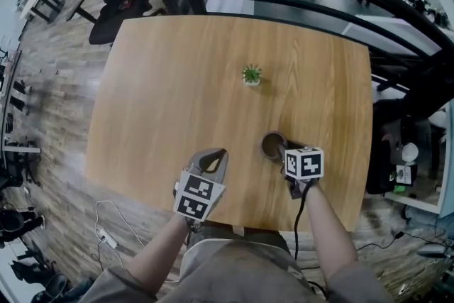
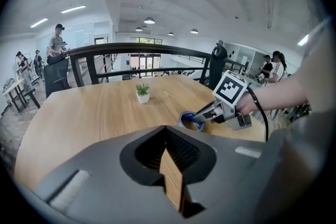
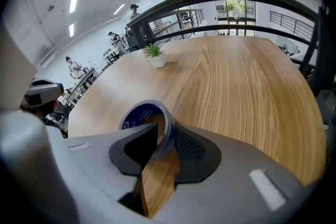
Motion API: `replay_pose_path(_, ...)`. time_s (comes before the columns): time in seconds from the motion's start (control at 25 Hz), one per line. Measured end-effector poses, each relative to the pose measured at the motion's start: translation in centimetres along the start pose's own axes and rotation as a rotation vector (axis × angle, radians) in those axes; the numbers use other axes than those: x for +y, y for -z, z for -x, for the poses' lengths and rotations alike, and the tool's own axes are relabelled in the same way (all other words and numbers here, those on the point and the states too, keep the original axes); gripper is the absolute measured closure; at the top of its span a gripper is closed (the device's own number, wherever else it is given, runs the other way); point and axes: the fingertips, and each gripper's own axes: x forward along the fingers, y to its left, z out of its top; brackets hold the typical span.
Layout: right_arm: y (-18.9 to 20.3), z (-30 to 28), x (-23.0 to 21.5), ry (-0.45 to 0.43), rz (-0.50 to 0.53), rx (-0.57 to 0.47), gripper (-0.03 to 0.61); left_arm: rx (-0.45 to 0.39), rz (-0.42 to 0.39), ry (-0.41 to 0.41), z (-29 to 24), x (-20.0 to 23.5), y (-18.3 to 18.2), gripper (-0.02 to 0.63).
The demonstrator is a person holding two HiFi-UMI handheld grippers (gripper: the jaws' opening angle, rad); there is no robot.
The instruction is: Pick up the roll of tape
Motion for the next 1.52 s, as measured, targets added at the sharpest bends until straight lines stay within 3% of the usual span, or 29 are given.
replay_pose_path(0.28, 0.5, 0.3, -1.0, 0.103, 0.047, 0.003, 0.515, -0.007, -0.011, -0.001, 1.0, 0.0, 0.6, 0.614)
replay_pose_path(0.6, -2.3, 5.1, 0.9, 0.096, 0.036, -0.130, 0.520, -0.067, -0.030, -0.020, 3.3, 1.0, -1.5, 0.614)
replay_pose_path(1.08, -10.9, 21.7, 6.5, 0.104, 0.156, -0.509, 0.520, -0.290, -0.078, -0.026, 9.9, 1.3, -10.9, 0.614)
replay_pose_path(1.36, -12.4, 29.7, 8.8, 0.126, 0.179, -0.672, 0.520, -0.453, -0.135, -0.038, 16.2, 0.3, -16.6, 0.614)
replay_pose_path(1.52, -12.0, 33.1, 9.7, 0.147, 0.186, -0.728, 0.520, -0.529, -0.207, -0.072, 19.7, -0.6, -18.9, 0.614)
